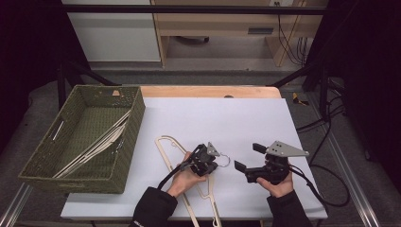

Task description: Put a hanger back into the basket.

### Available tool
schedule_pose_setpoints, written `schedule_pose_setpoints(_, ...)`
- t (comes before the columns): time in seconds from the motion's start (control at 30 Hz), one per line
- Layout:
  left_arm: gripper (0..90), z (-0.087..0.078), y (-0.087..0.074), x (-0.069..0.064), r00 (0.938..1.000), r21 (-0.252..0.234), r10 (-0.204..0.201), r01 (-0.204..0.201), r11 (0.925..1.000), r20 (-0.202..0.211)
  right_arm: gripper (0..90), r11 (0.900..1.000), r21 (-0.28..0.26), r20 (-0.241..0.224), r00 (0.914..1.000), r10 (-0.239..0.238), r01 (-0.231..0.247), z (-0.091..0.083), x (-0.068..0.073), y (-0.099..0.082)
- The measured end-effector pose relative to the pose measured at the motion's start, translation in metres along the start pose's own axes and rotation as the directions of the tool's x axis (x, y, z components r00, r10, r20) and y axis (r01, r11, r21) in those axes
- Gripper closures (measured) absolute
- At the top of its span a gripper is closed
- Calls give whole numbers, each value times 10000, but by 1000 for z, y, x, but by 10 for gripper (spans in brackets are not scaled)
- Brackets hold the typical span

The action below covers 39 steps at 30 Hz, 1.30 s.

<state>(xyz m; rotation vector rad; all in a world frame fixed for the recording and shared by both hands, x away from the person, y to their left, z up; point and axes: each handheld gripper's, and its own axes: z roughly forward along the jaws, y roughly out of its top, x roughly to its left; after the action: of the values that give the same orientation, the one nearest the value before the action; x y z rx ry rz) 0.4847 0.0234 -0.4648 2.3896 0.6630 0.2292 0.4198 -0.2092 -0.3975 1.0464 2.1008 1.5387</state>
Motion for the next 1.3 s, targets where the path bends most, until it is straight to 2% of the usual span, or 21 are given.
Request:
schedule_pose_setpoints(0.13, 889, -15, 1, 0, 9999, -472, 46, -51, 9989, -115, 56, 9997, 214, -278, 9995, 123, -117, 9, 6, -6)
schedule_pose_setpoints(0.23, 889, -27, 0, -1, 9995, -1153, -101, 68, 9933, -284, 69, 9987, 487, -510, 9986, 167, -142, 17, 10, -9)
schedule_pose_setpoints(0.33, 889, -37, -2, -1, 9990, -1575, -261, 202, 9873, -354, 81, 9968, 762, -787, 9965, 284, -224, 25, 16, -12)
schedule_pose_setpoints(0.47, 889, -46, -4, 2, 9986, -1793, -350, 275, 9834, -387, 96, 9933, 1126, -1106, 9931, 393, -268, 36, 22, -17)
schedule_pose_setpoints(0.63, 890, -53, -4, 1, 9981, -2022, -390, 285, 9789, -479, 134, 9886, 1383, -1192, 9899, 764, -596, 46, 26, -22)
schedule_pose_setpoints(0.73, 890, -57, -4, 2, 9976, -2137, -437, 313, 9764, -531, 150, 9864, 1534, -1137, 9905, 772, -593, 51, 28, -24)
schedule_pose_setpoints(0.9, 890, -63, -4, 4, 9971, -2287, -446, 295, 9731, -610, 229, 9812, 1650, -1283, 9842, 1218, -999, 58, 32, -27)
schedule_pose_setpoints(1.0, 889, -64, -3, 4, 9965, -2332, -459, 286, 9720, -693, 265, 9777, 1882, -1312, 9842, 1187, -928, 65, 35, -29)
schedule_pose_setpoints(1.17, 890, -66, -2, 2, 9965, -2424, -464, 283, 9698, -693, 360, 9700, 2265, -1650, 9780, 1274, -882, 77, 41, -32)
schedule_pose_setpoints(1.3, 889, -66, -2, 1, 9967, -2448, -431, 251, 9692, -684, 466, 9633, 2447, -1678, 9737, 1538, -1100, 83, 40, -35)
